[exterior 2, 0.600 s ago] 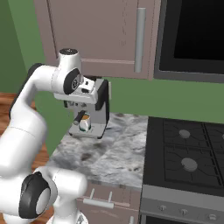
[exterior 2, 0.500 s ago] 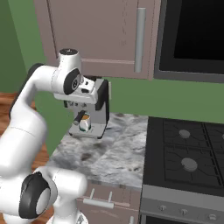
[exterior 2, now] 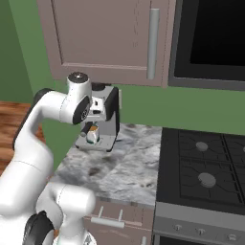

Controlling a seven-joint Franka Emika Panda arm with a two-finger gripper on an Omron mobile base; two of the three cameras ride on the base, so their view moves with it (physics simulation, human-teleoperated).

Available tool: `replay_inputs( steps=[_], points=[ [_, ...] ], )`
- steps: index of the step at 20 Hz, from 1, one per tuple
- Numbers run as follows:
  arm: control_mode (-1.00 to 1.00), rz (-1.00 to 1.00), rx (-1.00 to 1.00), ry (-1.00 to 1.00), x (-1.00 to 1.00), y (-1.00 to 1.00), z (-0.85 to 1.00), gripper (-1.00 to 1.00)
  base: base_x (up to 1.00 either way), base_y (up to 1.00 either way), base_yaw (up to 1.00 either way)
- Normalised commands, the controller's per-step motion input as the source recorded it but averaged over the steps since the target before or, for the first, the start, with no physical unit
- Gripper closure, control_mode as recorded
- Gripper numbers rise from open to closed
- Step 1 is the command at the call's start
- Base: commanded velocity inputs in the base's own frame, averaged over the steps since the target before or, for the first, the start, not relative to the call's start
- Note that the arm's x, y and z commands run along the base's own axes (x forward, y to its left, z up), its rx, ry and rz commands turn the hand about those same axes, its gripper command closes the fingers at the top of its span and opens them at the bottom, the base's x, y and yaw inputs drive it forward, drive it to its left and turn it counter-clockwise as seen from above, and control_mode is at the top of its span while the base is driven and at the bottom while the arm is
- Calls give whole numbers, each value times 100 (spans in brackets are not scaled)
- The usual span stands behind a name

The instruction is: Pick up the brewed coffee from the coffee machine and place it next to the breakfast plate on the dining counter.

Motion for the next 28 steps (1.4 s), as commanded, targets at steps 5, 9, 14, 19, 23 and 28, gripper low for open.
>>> replay_inputs(
  steps=[5, 9, 14, 19, 23, 28],
  points=[
    [-100, 36, 5, -22, 0, -16, -34, -100, 0, 0, 0],
    [-100, 26, 5, -21, 0, -42, -32, -100, 0, 0, 0],
    [-100, 27, 0, -20, 0, -16, -39, -100, 0, 0, 0],
    [-100, 29, 10, -23, 20, -1, -13, -100, 0, 0, 0],
    [-100, 26, 16, -14, 52, -1, 0, -100, 0, 0, 0],
    [-100, 23, 14, -5, 59, 0, -2, -100, 0, 0, 0]
  ],
)
